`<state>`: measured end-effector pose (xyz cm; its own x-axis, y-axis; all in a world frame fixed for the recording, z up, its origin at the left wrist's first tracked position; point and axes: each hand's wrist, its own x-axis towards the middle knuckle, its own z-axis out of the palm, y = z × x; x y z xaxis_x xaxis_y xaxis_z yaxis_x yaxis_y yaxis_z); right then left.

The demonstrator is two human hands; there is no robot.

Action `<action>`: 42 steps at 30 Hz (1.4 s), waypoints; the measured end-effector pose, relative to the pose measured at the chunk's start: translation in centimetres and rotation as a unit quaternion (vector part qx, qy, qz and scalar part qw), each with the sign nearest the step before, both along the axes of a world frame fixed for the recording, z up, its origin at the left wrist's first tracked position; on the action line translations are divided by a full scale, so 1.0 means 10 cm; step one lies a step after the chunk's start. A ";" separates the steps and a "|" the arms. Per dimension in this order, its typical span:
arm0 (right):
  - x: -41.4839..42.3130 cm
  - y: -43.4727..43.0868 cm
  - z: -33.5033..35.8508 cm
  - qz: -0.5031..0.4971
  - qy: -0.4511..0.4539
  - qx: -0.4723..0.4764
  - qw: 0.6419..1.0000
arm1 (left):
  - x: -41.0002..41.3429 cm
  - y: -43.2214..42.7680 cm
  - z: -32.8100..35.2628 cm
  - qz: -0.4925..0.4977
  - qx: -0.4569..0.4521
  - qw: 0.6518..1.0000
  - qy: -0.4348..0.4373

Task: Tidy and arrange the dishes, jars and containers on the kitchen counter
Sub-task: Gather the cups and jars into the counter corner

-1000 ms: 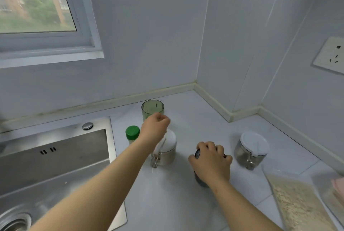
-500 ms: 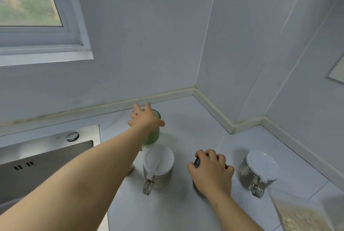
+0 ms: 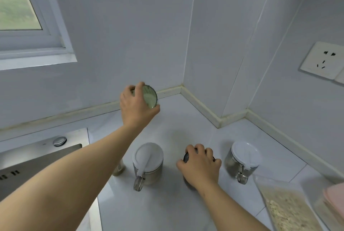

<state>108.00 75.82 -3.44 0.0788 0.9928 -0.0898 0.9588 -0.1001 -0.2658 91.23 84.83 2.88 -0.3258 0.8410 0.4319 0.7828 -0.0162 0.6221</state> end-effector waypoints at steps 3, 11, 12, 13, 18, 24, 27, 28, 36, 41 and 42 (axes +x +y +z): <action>0.05 -0.09 0.04 -0.003 -0.009 -0.020 1.000 | 0.15 -0.16 0.26 -0.042 0.040 0.998 -0.009; 0.39 -0.54 0.12 -0.018 -0.009 -0.039 0.999 | 0.74 -0.82 0.80 -0.200 -0.037 0.977 0.066; 0.45 -0.60 0.13 -0.024 -0.007 -0.042 0.999 | 0.78 -0.89 0.82 -0.215 -0.074 0.970 0.086; 0.51 -0.66 0.13 -0.028 -0.006 -0.046 0.999 | 0.82 -0.95 0.80 -0.228 -0.104 0.963 0.099; 0.70 -0.90 0.14 -0.043 -0.002 -0.036 0.998 | 0.94 -1.29 0.43 -0.254 -0.189 0.940 0.124; 0.76 -1.04 0.10 -0.034 -0.007 -0.030 0.999 | 1.01 -1.57 0.01 -0.221 -0.239 0.932 0.156; 0.77 -1.07 0.10 -0.032 -0.001 -0.029 0.999 | 1.02 -1.65 -0.14 -0.216 -0.259 0.928 0.160; 0.77 -1.08 0.10 -0.032 0.000 -0.027 0.999 | 1.03 -1.68 -0.19 -0.219 -0.267 0.925 0.157; 0.78 -1.11 0.07 -0.027 -0.002 -0.014 1.000 | 1.02 -1.72 -0.42 -0.215 -0.274 0.926 0.144; 0.77 -1.10 0.05 -0.027 -0.002 -0.006 1.000 | 1.02 -1.68 -0.47 -0.208 -0.270 0.929 0.147; 0.78 -1.10 0.04 -0.028 -0.002 -0.005 1.000 | 1.03 -1.66 -0.47 -0.208 -0.270 0.928 0.151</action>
